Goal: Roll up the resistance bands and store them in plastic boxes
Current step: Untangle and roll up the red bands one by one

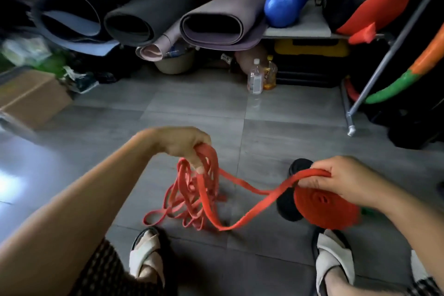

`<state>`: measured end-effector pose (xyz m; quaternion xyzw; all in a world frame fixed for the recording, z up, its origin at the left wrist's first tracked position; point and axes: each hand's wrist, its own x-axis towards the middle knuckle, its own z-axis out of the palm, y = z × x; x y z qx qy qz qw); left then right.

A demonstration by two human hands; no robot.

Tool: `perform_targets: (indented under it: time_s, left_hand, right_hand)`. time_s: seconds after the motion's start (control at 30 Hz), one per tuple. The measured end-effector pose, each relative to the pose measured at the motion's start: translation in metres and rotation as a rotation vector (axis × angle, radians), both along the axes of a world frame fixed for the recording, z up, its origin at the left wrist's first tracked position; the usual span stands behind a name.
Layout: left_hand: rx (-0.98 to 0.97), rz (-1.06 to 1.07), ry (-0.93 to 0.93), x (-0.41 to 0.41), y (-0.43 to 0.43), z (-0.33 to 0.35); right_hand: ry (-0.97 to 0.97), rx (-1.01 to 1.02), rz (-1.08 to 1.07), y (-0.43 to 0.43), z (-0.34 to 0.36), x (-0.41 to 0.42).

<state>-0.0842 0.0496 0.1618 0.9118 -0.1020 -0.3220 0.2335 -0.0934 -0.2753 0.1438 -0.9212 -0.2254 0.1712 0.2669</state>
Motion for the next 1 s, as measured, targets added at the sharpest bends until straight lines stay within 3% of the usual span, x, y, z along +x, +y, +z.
perform_targets:
  time_s: [0.17, 0.37, 0.47, 0.57, 0.63, 0.7, 0.8, 0.9, 1.0]
  left_hand:
    - [-0.455, 0.366, -0.28, -0.028, 0.014, 0.049]
    - [-0.922, 0.577, -0.599, -0.038, 0.015, 0.08]
    - [-0.749, 0.549, -0.713, -0.033, 0.02, 0.101]
    - [-0.716, 0.708, -0.943, -0.03, 0.027, 0.11]
    - [-0.388, 0.512, -0.743, -0.034, 0.025, 0.105]
    - [-0.253, 0.488, -0.691, -0.033, 0.03, 0.099]
    - [-0.453, 0.716, -0.944, -0.031, 0.03, 0.092]
    - [-0.242, 0.414, -0.724, -0.037, 0.011, 0.078]
    - [-0.456, 0.722, -1.005, -0.03, 0.014, 0.081]
  right_hand:
    - [0.0, 0.034, 0.042, 0.025, -0.004, -0.01]
    - [-0.09, -0.159, 0.2, 0.044, -0.015, -0.019]
    - [-0.065, -0.122, 0.145, 0.042, -0.021, -0.017]
    - [-0.071, -0.115, 0.051, 0.038, -0.019, -0.011]
    - [-0.084, -0.12, 0.021, 0.038, -0.017, -0.01]
    - [-0.053, -0.092, 0.002, 0.04, -0.013, -0.009]
    - [-0.058, -0.045, 0.006, 0.042, -0.012, -0.009]
    - [-0.07, -0.08, 0.045, 0.044, -0.014, -0.01]
    - [-0.05, -0.052, 0.025, 0.045, -0.015, -0.009]
